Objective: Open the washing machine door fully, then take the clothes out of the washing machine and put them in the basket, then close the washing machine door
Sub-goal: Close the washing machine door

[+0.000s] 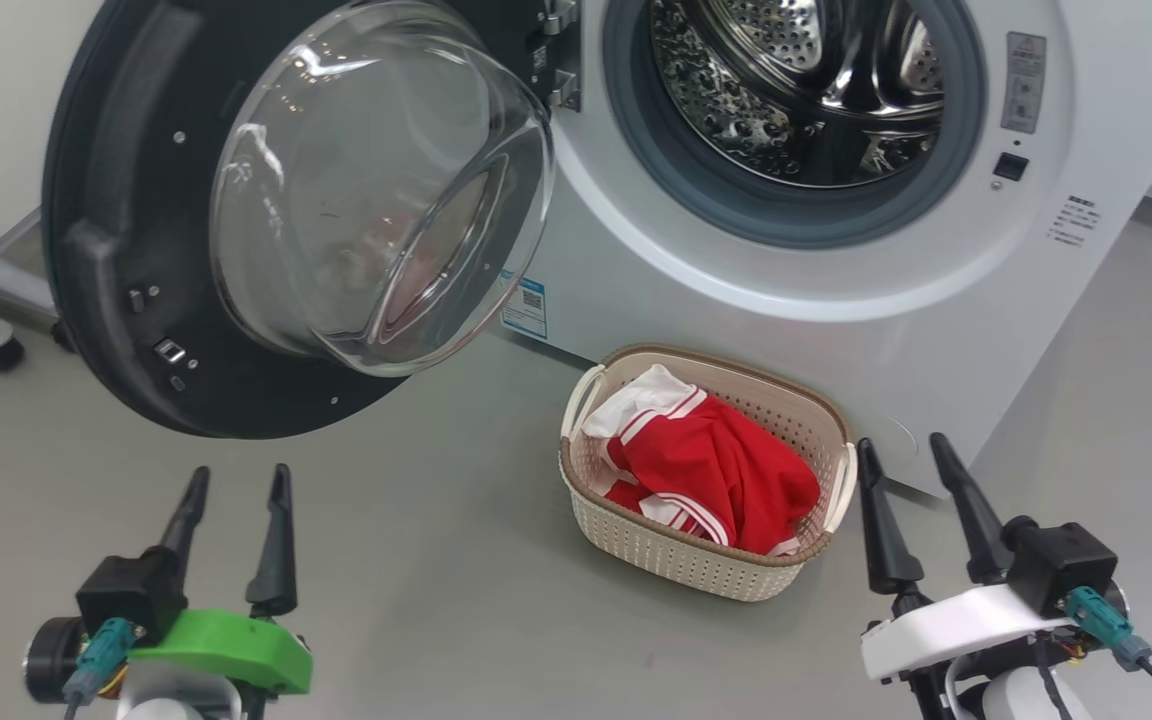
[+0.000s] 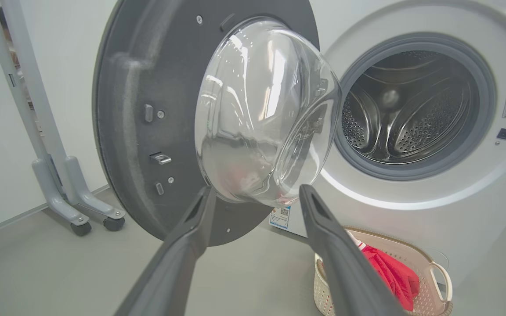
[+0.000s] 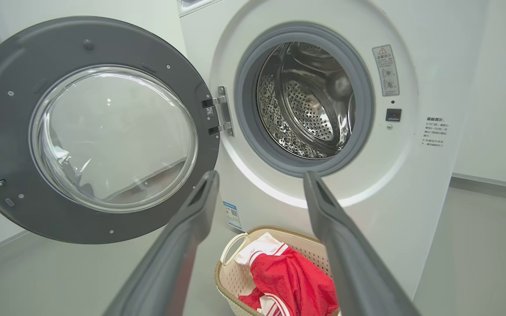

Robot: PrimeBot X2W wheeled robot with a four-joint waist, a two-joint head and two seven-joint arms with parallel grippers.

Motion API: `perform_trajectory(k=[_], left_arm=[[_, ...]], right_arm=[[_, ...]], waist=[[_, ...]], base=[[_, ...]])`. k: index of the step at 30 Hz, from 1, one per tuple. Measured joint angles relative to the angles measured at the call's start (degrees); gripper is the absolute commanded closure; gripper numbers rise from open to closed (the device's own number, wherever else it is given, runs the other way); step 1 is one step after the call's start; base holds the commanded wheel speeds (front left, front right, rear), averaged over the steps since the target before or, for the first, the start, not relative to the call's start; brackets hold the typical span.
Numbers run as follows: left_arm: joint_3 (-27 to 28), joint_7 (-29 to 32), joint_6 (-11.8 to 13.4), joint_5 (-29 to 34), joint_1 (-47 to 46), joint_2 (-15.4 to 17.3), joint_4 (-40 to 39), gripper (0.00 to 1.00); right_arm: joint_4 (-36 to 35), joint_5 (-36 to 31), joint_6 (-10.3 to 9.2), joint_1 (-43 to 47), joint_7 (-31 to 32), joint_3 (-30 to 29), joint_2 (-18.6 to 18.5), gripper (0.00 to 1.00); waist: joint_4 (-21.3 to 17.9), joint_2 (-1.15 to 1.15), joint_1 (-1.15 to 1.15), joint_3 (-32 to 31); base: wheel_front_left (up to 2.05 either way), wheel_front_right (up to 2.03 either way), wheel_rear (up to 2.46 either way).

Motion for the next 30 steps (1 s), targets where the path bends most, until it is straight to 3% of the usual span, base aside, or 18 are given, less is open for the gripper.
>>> perform_trajectory(k=[30], left_arm=[[2.05, 0.0, 0.75, 1.51, 1.72, 0.1, -2.45, 0.0]], right_arm=[[1.88, 0.57, 0.01, -0.58, 0.0, 2.5, 0.09, 0.0]], waist=[[1.48, 0.0, 0.0, -0.11]], base=[[0.0, 0.0, 0.0]])
